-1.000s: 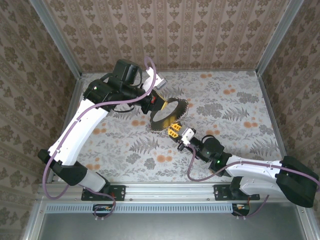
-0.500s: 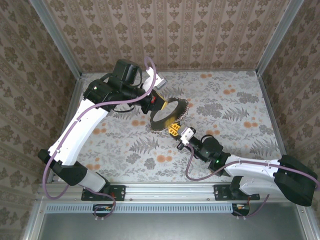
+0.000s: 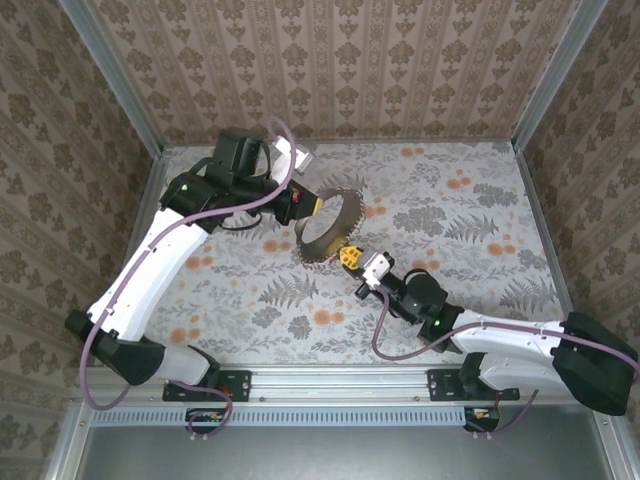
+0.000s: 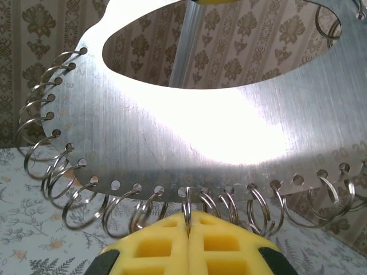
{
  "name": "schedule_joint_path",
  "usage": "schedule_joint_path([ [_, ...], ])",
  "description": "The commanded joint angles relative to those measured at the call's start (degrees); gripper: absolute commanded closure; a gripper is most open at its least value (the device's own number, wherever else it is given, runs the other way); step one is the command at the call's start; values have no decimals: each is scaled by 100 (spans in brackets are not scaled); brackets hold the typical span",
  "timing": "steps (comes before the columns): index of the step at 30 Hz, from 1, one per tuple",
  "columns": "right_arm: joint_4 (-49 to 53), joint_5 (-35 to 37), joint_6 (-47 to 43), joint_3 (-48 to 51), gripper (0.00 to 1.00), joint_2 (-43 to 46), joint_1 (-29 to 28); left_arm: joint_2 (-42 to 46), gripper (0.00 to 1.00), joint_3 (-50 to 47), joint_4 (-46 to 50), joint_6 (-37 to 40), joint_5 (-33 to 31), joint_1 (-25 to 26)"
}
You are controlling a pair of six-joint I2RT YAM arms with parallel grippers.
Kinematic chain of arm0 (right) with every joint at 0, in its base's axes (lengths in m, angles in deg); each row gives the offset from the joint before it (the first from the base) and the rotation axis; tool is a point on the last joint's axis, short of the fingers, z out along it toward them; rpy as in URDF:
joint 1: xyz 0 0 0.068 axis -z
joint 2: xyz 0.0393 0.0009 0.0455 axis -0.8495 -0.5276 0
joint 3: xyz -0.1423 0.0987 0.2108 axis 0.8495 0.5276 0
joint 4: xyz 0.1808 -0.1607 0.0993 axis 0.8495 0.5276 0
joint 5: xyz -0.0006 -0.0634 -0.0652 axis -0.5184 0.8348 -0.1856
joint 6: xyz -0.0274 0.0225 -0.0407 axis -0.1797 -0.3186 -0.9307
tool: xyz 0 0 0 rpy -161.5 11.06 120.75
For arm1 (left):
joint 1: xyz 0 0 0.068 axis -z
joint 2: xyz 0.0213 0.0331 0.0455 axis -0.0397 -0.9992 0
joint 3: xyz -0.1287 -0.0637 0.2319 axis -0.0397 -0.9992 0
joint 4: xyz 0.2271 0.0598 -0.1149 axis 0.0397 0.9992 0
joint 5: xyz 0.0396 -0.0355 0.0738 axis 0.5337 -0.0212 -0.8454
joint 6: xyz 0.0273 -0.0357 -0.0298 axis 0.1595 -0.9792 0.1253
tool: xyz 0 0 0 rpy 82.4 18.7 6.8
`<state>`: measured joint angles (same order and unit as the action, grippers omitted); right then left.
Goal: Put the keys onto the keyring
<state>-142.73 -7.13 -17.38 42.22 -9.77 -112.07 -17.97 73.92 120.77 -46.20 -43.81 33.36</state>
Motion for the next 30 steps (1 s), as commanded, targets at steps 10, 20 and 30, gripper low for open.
schedule_joint_path([
  [10,183,-873,872,-217,100,475,510,761,96,-1589,-1926,-1694,556,-668],
  [20,301,98,-906,-547,100,66,433,639,100,-1820,-2485,-2281,1751,-785],
  [30,737,144,-767,-702,100,268,493,637,100,-1580,-1908,-1897,1265,-735],
])
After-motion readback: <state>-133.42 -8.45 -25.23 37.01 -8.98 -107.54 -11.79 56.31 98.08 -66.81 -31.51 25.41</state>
